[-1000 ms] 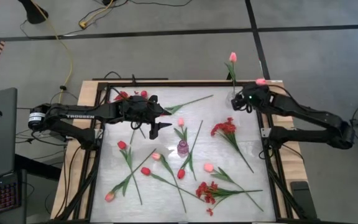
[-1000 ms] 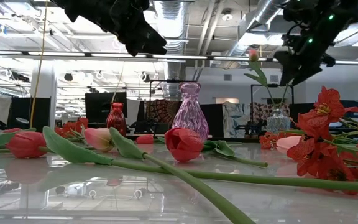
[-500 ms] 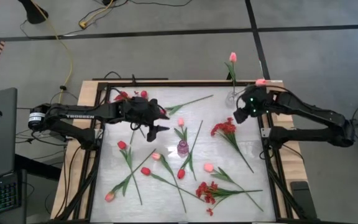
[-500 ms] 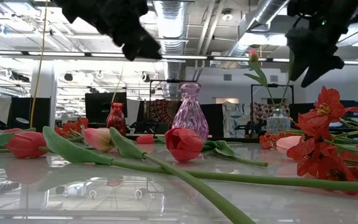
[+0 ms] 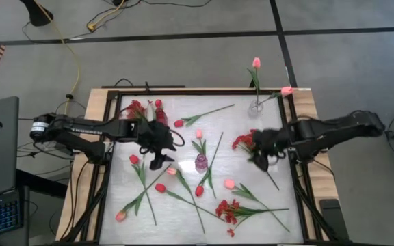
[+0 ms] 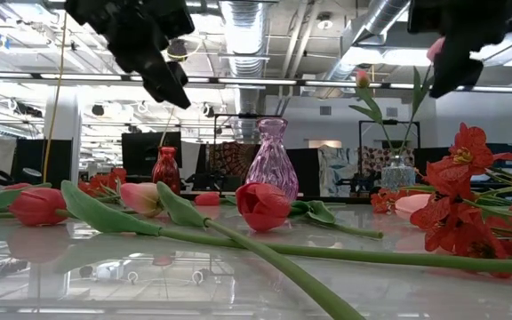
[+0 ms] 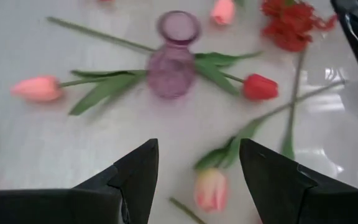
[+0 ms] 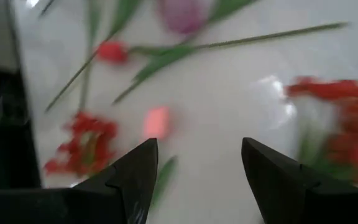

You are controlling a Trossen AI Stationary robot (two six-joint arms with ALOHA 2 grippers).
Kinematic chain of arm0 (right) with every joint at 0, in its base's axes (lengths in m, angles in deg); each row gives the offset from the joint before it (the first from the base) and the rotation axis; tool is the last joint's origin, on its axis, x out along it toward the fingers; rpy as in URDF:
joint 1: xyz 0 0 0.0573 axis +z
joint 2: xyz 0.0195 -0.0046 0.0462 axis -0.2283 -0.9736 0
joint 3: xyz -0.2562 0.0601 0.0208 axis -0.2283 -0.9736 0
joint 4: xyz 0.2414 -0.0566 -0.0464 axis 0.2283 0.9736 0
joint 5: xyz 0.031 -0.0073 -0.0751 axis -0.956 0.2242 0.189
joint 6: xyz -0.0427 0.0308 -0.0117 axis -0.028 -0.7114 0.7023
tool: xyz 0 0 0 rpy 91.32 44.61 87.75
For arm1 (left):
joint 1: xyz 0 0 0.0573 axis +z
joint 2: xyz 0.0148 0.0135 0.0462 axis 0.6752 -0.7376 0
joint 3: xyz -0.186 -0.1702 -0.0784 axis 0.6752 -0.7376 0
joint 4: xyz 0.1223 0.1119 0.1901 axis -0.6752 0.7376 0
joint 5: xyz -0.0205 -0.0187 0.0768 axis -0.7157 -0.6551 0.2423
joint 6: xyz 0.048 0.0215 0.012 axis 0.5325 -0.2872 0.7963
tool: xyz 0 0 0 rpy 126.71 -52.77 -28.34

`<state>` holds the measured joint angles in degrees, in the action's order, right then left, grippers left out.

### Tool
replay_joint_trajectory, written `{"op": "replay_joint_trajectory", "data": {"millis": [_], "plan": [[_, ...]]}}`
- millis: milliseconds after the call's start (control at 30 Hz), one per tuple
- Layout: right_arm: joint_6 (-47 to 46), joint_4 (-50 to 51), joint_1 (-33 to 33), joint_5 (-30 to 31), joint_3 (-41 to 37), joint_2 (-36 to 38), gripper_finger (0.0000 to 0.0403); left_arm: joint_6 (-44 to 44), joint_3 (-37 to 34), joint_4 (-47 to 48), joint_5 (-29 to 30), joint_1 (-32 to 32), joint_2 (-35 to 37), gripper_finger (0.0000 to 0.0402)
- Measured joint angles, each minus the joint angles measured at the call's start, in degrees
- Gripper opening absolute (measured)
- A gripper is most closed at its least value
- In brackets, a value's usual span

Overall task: Sort flowers into vase by color
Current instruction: Put the pink flower into the transparent vase

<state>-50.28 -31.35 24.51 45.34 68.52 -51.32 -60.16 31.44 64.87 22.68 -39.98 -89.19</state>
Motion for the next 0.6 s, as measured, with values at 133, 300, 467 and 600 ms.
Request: {"op": "replay_joint_trajectory", "data": {"millis": [133, 300, 467, 600], "plan": [[-3.86, -2.51, 9.9, -0.15, 0.0, -5.01, 0.026, 2.02, 0.0, -1.46, 0.53, -2.67, 0.0, 0.0212], [-10.9, -4.18, 18.66, -3.9, 0.0, -12.23, 0.026, 4.31, 0.0, -4.14, 2.79, -3.68, -0.02, 0.0212], [-24.99, -3.79, 22.65, -9.25, 0.0, -19.0, 0.026, 8.03, 0.0, -6.16, 3.24, -3.4, -0.04, 0.0212], [-34.12, -3.79, 23.05, -13.65, 0.0, -23.97, 0.026, 10.28, 0.0, -7.15, 3.36, -2.97, -0.07, 0.0212]]}}
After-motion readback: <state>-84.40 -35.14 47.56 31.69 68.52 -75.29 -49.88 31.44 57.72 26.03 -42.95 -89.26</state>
